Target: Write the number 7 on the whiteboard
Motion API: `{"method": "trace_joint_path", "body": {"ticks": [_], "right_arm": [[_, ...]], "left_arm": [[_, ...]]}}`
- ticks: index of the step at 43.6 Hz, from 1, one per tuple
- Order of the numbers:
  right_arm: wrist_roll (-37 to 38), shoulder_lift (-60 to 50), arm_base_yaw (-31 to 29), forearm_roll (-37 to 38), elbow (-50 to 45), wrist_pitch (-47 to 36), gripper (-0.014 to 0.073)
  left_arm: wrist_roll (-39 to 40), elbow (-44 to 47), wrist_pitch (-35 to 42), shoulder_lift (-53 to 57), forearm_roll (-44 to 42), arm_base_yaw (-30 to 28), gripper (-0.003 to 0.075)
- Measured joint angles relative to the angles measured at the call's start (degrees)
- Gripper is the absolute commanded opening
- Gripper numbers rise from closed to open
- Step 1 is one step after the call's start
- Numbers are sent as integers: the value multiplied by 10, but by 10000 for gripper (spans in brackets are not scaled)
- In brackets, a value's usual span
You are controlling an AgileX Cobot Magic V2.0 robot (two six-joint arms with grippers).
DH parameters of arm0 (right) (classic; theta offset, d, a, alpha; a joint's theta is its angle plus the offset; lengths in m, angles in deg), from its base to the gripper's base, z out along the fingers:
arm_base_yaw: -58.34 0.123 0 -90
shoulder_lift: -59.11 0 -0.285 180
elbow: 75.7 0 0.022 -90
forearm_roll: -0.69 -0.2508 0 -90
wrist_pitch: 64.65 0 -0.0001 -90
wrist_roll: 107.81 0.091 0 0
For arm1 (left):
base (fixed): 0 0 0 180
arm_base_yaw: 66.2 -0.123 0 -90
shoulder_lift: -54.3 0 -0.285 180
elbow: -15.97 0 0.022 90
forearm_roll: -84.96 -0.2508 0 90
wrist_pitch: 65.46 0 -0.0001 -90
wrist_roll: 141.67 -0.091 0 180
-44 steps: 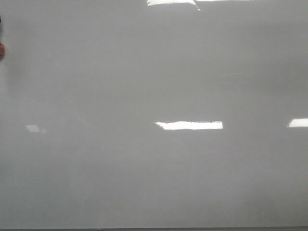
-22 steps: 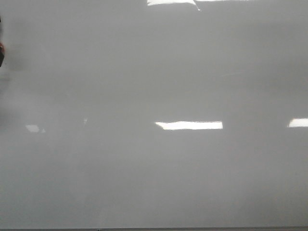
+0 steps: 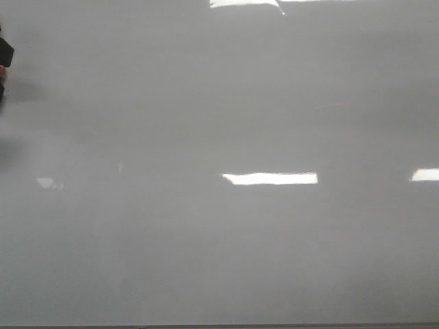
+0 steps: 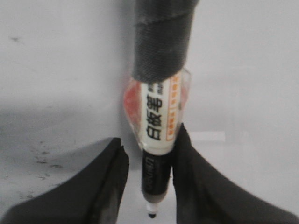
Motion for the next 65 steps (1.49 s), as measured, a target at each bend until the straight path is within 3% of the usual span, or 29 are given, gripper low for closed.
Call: {"method": "trace_joint_path", "body": {"ticks": [7,16,24,33,39,47,55,65], "right_arm": [[0,0,0,0,0,0,540],[0,0,0,0,0,0,540],[0,0,0,0,1,-5,540],[0,0,0,0,22,19,540],[0,5,0,0,37,34,540],[3,47,0,0,57,68,540],[-27,110,11,-14,77,109,540],[-156,180,77,-64,99,140,540]], "left_arm": [[0,0,-5,0,0,0,37],[0,-6,-30,7,0,0,-20],[-14,-52,-144,53,-1,0,-20],[-124,-143,-338,98,-4,24,-20],[-204,-189,-443,100,6,70,-20],[-298,-198,-497,91,37,155,-20],[-348,-198,-507,41,41,257,-20],[-398,-198,-494,-10,41,356,-20]]}}
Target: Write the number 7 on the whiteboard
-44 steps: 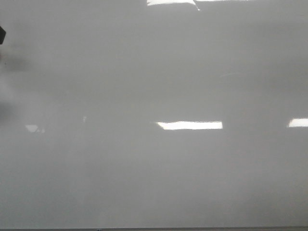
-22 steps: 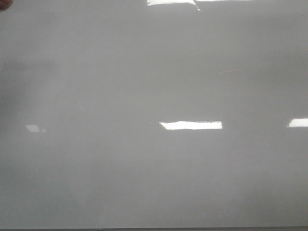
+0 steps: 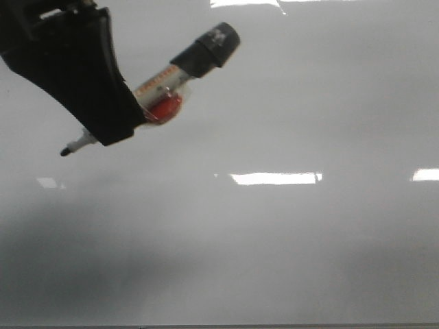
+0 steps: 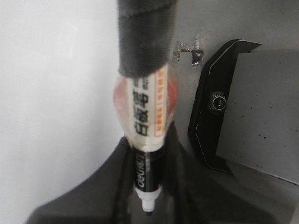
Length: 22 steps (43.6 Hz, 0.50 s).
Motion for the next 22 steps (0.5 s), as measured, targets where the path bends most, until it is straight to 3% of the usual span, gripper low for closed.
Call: {"method": "trace_joint_path", "body": {"ticks": [14,22], "right_arm": [[-254,80,132,-138,1,8,540],[-332,118,181,-202,5,-39,540]], "left_arm": [[-21,0,17,-20,-1,67,-20],[-23,0,23,-20,-1,85,-20]]}}
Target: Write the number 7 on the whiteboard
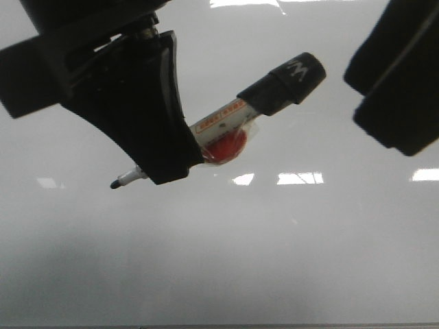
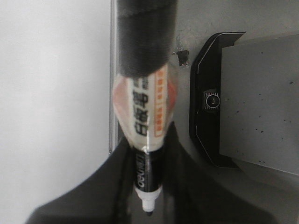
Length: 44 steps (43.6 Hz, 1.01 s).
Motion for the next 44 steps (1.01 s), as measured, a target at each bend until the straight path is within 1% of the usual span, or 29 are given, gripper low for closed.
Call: {"method": "trace_joint_path", "body": {"ticks": [7,14,18,21,28,33,35,37,39,40,41,44], "right_arm": [[-23,36,29,-27,32,-14,540],[-25,73,36,-33,54,-17,540],[-26,85,37,-33,56,-18,521],[-26,91,37,-33,56,-18,466],[-26,93,37,-33,56,-18,299],[-26,93,37,-33,56,-18,213],[-26,93,37,-33,56,-19,162],[-26,93,37,-33,56,-19,118],[-28,93,37,-33,56,-18,78],[-28,93,37,-33,56,-17,54],[-28,93,37,-33,56,-16,42],[-28,93,37,-33,56,-15,-8]], "left_arm": [[-6,0,4,0,-2,4,-20],[-17,0,13,0,-2,4,-20],[-17,0,19,0,-2,4,-20],[-17,0,22,0,-2,4,-20],[-17,0,24,0,-2,4,-20],[-17,0,24,0,-2,4,-20],[-18,0,24,0,-2,4,-14],[-20,0,24,0,-2,4,17],[-24,0,24,0,-5,4,65],[-25,0,24,0,-4,4,105],[-27,0,24,0,-4,4,127],[-27,0,24,0,-4,4,239]]}}
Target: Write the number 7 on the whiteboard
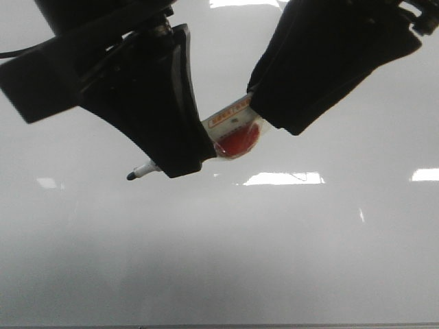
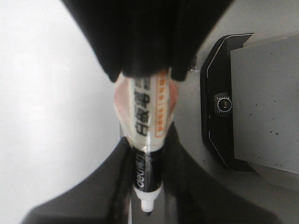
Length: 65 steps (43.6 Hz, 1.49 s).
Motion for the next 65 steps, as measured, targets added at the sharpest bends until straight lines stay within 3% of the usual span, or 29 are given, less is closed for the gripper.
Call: {"method": "trace_joint_path", "body": {"ticks": [6,18,30,40,46,52,65], "right_arm": [[0,0,0,-1,1,8,-59],[27,-8,0,37,2,20,-59],[224,-78,-59,149,41,72,-59],[336,-156,-144,160,52,96,-59],[382,-212,-174,161,-2,42,-59],[400,-250,-177,161,-79,-65,-59],[403,-199,-157,157,-112,-180,-59]], "left_arm": [[2,0,6,0,0,0,377],[77,0,-7,44,-48,-22,383],[152,45,-30,176,-65,-151,383],[238,95,-13,290,-65,-230,379],[275,120,-8,328,-65,-256,365],[283,130,-5,340,-65,-260,365],[284,131,27,340,-49,-260,365]]}}
